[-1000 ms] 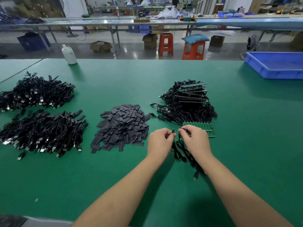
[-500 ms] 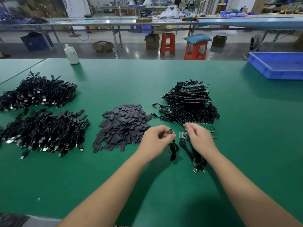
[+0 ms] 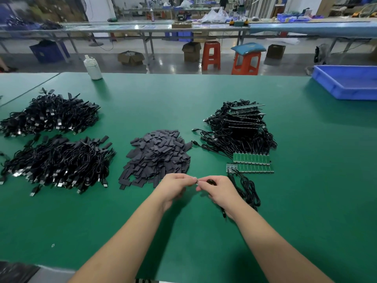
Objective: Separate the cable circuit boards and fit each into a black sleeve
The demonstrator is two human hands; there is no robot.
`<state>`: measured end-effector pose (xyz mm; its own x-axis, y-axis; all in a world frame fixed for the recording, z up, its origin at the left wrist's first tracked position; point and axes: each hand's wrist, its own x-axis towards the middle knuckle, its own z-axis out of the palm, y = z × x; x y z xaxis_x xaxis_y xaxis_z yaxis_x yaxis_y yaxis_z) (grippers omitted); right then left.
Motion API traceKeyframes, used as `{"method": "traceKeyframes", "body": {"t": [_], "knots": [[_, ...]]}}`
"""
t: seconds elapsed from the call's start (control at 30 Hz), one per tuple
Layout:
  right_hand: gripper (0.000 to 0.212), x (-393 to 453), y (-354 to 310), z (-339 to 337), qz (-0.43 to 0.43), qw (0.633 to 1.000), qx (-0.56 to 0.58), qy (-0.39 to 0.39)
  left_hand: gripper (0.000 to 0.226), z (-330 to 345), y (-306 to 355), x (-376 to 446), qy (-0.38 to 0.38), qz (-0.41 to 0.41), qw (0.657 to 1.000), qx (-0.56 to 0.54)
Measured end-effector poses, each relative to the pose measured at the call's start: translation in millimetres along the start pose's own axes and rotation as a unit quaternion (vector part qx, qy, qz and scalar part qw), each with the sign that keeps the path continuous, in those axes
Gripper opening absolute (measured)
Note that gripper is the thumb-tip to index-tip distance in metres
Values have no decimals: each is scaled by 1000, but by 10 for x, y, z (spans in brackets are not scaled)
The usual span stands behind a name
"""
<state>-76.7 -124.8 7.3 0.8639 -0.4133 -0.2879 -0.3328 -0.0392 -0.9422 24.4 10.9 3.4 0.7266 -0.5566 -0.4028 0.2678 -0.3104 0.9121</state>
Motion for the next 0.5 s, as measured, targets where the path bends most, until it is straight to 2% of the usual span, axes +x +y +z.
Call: {"method": "traceKeyframes", "body": {"t": [0.07, 0.13, 0.2, 0.23, 0.3, 0.37, 0.5], "knots": [[8, 31, 40, 41, 16, 999, -35, 19, 13, -87, -73, 39, 19, 3, 1000, 13], [9, 54, 76, 51, 34, 998, -49, 19, 19, -224, -135, 125, 122, 37, 982, 140], [8, 73, 108, 27, 44, 998, -46, 10, 27, -389, -202, 170, 244, 58, 904, 347], [8, 83, 127, 12, 45, 998, -38, 5, 31, -472, -233, 178, 280, 51, 867, 410], [8, 106, 178, -17, 45, 999, -27, -1, 42, -602, -292, 203, 298, 11, 835, 462], [9, 119, 225, -46, 45, 999, -22, -5, 47, -676, -325, 233, 291, -27, 829, 478], [10, 129, 313, -126, 43, 999, 0, -12, 36, -757, -323, 290, 286, -46, 854, 432]]}}
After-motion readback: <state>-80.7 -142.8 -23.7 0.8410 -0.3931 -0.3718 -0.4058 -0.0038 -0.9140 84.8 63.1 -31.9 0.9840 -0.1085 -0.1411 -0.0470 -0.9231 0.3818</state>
